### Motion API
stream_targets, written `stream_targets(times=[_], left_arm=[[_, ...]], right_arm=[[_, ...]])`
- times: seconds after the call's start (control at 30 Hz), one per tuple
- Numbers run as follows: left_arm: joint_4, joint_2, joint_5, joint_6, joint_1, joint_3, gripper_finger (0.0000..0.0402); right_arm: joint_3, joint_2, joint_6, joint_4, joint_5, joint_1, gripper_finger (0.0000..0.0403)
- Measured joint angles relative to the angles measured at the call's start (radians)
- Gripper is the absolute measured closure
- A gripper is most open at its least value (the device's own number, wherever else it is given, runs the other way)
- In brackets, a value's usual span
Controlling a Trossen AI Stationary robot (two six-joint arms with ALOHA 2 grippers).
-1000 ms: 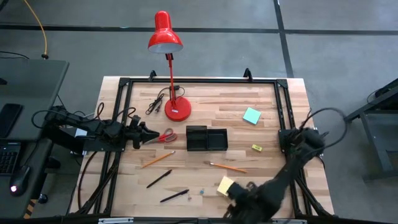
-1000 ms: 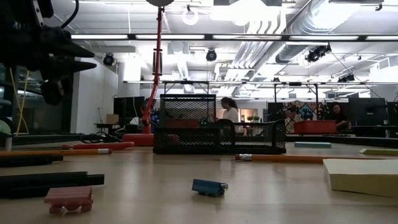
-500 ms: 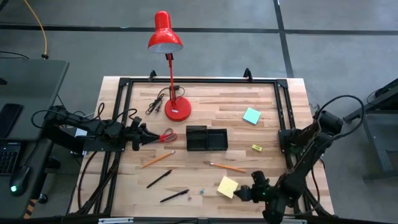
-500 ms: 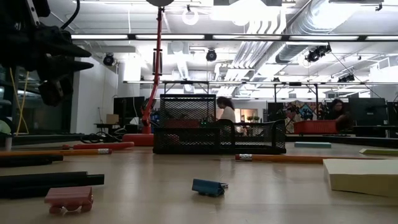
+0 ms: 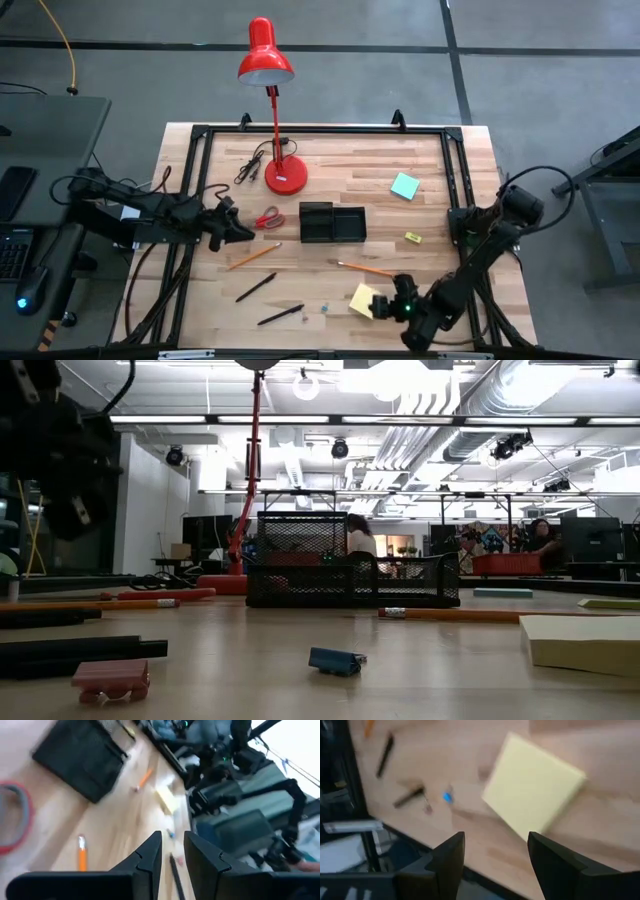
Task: Pick and place office supplies into organizer
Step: Put the yellow sticky notes into the black desk organizer
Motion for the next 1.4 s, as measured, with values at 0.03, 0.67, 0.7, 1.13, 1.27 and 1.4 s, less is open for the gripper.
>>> stream_targets(times=[0.03,0.67,0.7,1.13,1.27,1.4], left_arm=[[0.027,0.02,0.007,-0.001,-0.001,0.001,0.0328],[0.162,0.919,0.082,0.428,0.001,0.513,0.0328],[0.163,0.97,0.095,0.434,0.0,0.542,0.0328],[0.068,1.457,0.266,0.55,-0.028,0.959,0.0328],[-0.054,1.492,0.191,0.625,-0.046,1.063,0.0328],[-0.166,1.512,0.162,0.702,-0.043,1.118,0.0328]], right_arm=[[0.0,0.003,0.0,0.003,0.002,0.007,0.0198],[0.0,0.026,0.014,-0.1,-0.04,0.141,0.0248],[0.0,0.034,0.011,-0.099,-0.038,0.15,0.0253],[0.008,0.244,0.003,0.221,0.151,0.157,0.0283],[0.038,0.257,0.006,0.172,0.186,0.175,0.0265],[0.07,0.255,0.008,0.111,0.163,0.175,0.0243]])
